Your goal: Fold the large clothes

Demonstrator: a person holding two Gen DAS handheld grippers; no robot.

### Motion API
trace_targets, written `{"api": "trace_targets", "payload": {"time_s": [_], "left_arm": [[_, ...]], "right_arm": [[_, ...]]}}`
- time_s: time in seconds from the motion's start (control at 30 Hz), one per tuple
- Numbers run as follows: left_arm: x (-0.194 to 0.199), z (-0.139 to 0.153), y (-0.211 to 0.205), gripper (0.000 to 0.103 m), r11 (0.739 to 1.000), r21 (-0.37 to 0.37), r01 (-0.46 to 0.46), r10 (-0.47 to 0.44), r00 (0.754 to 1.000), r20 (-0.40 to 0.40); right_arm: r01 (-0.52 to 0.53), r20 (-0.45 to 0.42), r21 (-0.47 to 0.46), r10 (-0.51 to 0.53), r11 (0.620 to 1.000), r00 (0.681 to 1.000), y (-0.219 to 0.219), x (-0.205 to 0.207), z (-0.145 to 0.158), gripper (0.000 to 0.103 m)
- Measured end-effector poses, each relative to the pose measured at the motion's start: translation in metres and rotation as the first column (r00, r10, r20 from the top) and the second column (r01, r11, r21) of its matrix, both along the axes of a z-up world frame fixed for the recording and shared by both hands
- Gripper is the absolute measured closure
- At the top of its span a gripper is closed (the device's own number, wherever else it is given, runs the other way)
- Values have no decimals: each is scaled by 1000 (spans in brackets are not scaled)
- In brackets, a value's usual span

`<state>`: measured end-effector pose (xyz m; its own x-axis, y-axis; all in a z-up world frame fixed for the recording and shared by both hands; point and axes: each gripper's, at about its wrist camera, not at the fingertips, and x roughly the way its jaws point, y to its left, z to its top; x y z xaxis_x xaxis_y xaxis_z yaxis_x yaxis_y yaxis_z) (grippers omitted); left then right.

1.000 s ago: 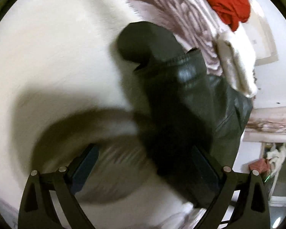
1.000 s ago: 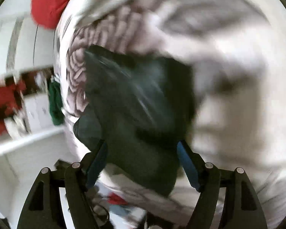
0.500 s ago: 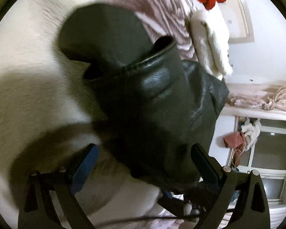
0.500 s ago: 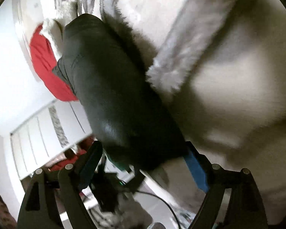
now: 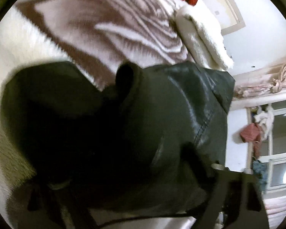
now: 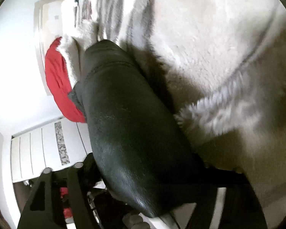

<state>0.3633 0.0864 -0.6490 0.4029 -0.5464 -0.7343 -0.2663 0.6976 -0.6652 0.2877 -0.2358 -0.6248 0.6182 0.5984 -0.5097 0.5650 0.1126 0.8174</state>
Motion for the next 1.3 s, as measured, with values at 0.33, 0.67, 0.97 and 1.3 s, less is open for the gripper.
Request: {"api": "trace_targets", "payload": {"time_s": [0.33, 0.67, 0.97, 1.3], "left_arm": [[4, 50, 6, 91, 999, -41, -26, 31, 994, 103], [26, 109, 9, 91, 998, -51, -26, 36, 981, 193], [64, 160, 19, 91, 998, -42, -36, 46, 960, 276], [155, 212, 32, 91, 999, -2, -32, 30, 925, 379]], "right_arm": [[72, 48, -17, -71, 997, 996, -8, -8, 19, 51], [8, 131, -29, -4, 1000, 991, -2, 31, 86, 60], [-39, 205, -28, 44, 999, 978, 4, 69, 144, 61], [-75, 314, -39, 83, 996, 946, 22, 165, 218, 61]]}}
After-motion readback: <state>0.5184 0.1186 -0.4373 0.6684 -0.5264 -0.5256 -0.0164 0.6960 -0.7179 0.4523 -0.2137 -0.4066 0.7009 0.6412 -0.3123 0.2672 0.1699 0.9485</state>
